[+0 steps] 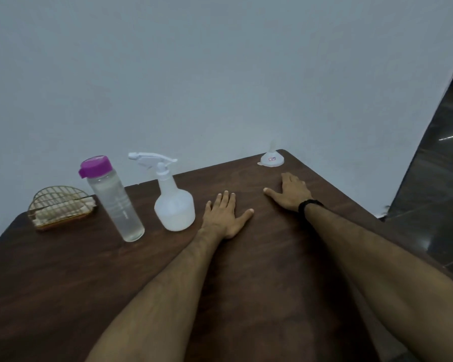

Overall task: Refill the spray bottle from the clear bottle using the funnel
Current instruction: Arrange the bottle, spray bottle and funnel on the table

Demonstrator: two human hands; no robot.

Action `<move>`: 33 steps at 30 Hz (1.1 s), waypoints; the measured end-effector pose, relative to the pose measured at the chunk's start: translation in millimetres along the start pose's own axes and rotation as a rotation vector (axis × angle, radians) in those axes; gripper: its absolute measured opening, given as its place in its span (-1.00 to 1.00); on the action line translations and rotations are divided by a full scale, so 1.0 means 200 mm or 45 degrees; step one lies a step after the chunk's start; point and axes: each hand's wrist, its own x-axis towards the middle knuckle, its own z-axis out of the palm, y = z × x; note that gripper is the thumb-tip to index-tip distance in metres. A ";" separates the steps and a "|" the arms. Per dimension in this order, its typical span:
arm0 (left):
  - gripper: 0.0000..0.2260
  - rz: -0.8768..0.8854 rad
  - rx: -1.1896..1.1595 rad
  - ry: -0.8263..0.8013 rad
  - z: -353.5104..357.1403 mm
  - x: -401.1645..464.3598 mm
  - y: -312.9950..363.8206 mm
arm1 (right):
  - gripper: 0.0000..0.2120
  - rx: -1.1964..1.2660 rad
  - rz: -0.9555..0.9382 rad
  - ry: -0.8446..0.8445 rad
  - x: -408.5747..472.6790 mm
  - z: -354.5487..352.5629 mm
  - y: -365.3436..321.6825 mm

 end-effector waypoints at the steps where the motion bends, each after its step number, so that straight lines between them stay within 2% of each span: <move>1: -0.19 -0.013 0.002 0.000 0.00 0.05 0.00 | -0.12 0.037 0.031 0.019 0.06 0.00 0.01; 7: -0.22 -0.031 0.017 0.031 0.00 0.26 0.01 | 0.14 0.557 0.205 0.173 0.38 0.02 -0.01; 10: -0.23 -0.017 0.019 0.064 0.03 0.28 0.00 | 0.14 0.714 0.230 0.237 0.53 0.03 -0.02; 15: -0.23 -0.008 0.034 0.074 0.03 0.28 -0.01 | -0.30 0.532 0.125 0.182 0.63 0.06 -0.01; 22: -0.26 -0.021 0.010 0.078 0.03 0.17 0.01 | -0.33 0.428 -0.034 0.069 0.41 0.10 -0.13; 33: -0.28 0.061 -0.028 0.072 0.04 -0.41 -0.21 | -0.39 0.476 -0.231 0.024 -0.18 0.23 -0.48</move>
